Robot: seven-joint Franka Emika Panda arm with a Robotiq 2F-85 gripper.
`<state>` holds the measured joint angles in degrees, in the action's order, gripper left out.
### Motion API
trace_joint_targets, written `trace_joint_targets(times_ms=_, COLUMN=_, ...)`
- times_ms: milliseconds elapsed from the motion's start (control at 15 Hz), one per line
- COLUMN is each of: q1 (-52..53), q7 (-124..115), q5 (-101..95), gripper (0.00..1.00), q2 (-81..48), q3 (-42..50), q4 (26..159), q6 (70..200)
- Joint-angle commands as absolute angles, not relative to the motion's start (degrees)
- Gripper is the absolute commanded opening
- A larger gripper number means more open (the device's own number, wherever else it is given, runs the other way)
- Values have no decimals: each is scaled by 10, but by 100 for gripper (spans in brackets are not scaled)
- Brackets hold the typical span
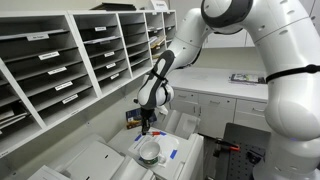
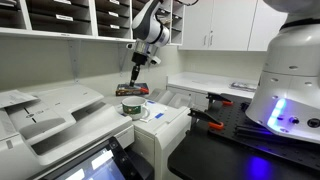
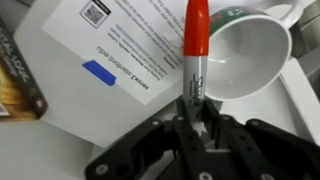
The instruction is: Put the marker in the mug
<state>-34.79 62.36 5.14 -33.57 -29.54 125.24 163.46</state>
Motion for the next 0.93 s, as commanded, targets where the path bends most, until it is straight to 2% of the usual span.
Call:
trace_joint_targets(times_ms=0, q1=-471, q7=773, q5=113, gripper=6, q2=-352, q3=-421, q4=1277, q6=1614)
trace_joint_targets(times_ms=267, q1=-576, q7=894, q5=140, gripper=6, q2=-387, q3=-520, q4=1293, q6=1555)
trace_joint_targets(times_ms=467, q1=-578, q7=915, q5=140, gripper=6, q2=-405, q3=-519, q4=1289, q6=1510)
trace_joint_targets(times_ms=867, q1=-560, q7=909, q5=147, gripper=6, q2=-458, q3=-514, q4=1263, q6=1513)
